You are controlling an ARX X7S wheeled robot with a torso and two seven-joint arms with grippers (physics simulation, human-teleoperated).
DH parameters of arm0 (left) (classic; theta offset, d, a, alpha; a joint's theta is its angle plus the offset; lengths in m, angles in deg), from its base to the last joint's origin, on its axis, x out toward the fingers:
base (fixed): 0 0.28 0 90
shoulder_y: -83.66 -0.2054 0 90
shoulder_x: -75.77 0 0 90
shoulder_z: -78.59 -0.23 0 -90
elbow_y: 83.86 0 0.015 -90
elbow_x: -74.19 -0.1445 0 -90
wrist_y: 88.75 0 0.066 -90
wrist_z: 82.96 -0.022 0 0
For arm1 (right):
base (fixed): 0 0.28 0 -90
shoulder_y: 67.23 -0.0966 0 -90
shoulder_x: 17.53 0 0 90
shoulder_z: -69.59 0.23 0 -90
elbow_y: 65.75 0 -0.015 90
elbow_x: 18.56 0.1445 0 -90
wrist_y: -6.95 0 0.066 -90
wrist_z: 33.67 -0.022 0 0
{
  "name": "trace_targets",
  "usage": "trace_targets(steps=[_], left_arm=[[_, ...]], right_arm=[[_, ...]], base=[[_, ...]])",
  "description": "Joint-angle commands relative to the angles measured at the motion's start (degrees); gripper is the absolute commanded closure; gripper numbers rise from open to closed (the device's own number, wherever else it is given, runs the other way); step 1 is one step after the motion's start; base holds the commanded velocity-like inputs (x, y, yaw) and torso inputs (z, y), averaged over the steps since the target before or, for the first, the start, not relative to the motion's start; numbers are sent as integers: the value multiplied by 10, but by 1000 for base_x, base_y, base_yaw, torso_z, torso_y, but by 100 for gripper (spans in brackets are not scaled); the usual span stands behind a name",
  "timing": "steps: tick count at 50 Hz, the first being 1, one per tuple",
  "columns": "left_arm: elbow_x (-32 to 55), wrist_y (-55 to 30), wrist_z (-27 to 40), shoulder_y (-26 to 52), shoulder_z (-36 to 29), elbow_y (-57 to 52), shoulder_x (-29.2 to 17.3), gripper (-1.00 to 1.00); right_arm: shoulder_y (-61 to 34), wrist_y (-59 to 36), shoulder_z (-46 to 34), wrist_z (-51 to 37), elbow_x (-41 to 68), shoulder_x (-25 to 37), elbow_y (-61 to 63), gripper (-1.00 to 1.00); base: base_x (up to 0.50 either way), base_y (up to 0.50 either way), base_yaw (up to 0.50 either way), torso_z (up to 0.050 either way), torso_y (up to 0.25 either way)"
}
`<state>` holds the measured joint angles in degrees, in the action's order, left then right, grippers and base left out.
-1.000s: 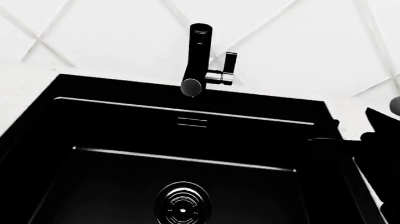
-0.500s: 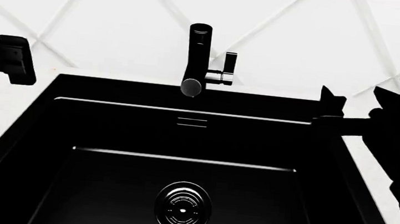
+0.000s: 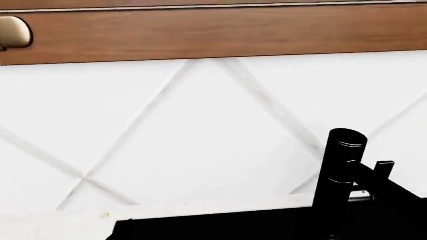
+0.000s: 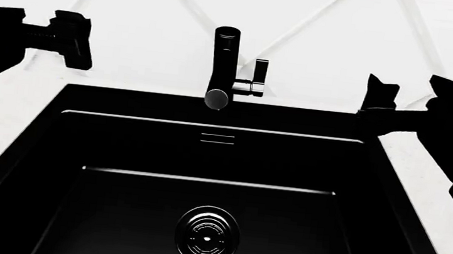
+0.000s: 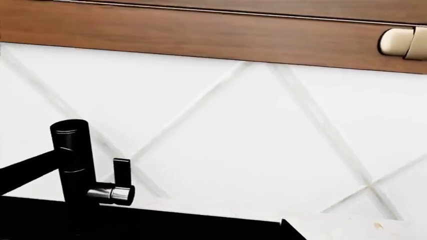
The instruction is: Pick the cup and bowl from the sink and place them on the counter for drying.
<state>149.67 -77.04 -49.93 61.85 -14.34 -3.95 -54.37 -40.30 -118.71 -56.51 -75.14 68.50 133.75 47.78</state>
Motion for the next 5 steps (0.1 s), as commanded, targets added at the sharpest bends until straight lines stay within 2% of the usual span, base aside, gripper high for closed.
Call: trace_targets(steps=[1, 5], left_arm=[[-31, 24, -43, 19, -46, 18, 15, -100], [-30, 28, -49, 10, -48, 15, 15, -100]], right_arm=[[-35, -19, 4, -1, 6, -8, -10, -100], [-52, -31, 6, 0, 13, -8, -15, -100]], base=[[0, 0, 0, 0, 0], [0, 0, 0, 0, 0]])
